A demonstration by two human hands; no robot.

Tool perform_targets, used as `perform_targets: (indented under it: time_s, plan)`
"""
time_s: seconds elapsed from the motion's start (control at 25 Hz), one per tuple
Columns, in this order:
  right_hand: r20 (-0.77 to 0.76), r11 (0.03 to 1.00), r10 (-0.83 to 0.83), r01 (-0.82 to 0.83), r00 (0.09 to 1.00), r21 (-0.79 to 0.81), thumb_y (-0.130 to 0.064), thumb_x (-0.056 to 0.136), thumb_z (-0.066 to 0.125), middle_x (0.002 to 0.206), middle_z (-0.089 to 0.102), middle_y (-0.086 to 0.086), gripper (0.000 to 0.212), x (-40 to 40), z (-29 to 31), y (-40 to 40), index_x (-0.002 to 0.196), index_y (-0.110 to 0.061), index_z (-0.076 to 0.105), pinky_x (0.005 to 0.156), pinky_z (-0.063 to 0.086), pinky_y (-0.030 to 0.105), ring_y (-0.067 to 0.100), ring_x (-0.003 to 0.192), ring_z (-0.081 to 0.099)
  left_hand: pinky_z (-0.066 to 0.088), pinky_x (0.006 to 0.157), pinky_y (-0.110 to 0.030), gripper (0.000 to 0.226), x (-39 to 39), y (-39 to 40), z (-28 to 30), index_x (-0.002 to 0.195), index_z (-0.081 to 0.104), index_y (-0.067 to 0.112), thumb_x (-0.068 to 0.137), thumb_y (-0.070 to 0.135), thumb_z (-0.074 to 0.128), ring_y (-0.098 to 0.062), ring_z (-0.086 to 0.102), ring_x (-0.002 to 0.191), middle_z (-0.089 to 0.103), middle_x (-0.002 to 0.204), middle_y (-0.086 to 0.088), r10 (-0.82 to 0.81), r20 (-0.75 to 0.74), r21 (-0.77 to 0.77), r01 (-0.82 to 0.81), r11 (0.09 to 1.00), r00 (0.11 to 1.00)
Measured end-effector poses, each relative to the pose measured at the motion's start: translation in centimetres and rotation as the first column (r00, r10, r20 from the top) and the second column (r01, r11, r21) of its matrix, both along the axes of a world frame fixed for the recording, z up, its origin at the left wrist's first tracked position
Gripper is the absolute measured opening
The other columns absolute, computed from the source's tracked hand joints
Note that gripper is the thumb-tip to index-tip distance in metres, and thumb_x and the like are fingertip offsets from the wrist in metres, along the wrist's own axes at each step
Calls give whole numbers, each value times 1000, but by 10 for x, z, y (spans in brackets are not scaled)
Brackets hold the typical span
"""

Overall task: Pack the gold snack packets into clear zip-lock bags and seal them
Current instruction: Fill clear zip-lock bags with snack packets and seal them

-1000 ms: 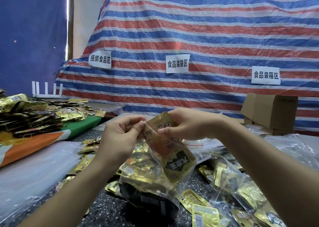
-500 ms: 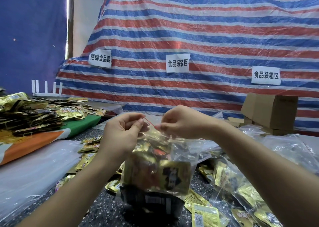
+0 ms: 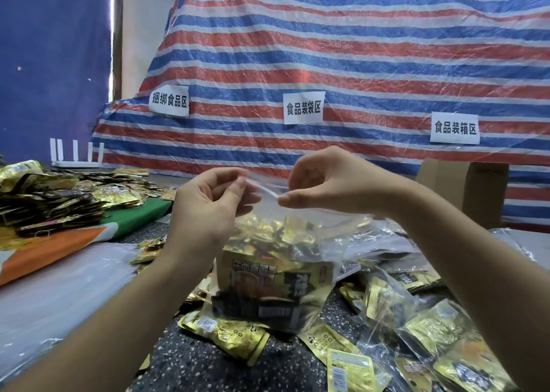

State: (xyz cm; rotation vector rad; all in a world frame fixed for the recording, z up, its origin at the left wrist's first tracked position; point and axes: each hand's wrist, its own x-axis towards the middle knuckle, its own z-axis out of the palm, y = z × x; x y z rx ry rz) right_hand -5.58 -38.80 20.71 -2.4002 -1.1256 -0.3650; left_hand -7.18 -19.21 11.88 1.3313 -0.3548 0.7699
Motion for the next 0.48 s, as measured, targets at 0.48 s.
perform_targets:
  time_s: [0.48]
  plan:
    - [138, 986, -140, 151, 980, -69, -52, 89, 64, 95, 59, -10, 32, 16, -34, 10, 101, -25, 55, 63, 43, 16, 2, 79, 55, 60, 63, -27, 13, 9, -15, -22, 89, 71, 13, 96, 11, 60, -22, 75, 73, 76, 77, -5, -19, -178, 24, 23, 999, 984]
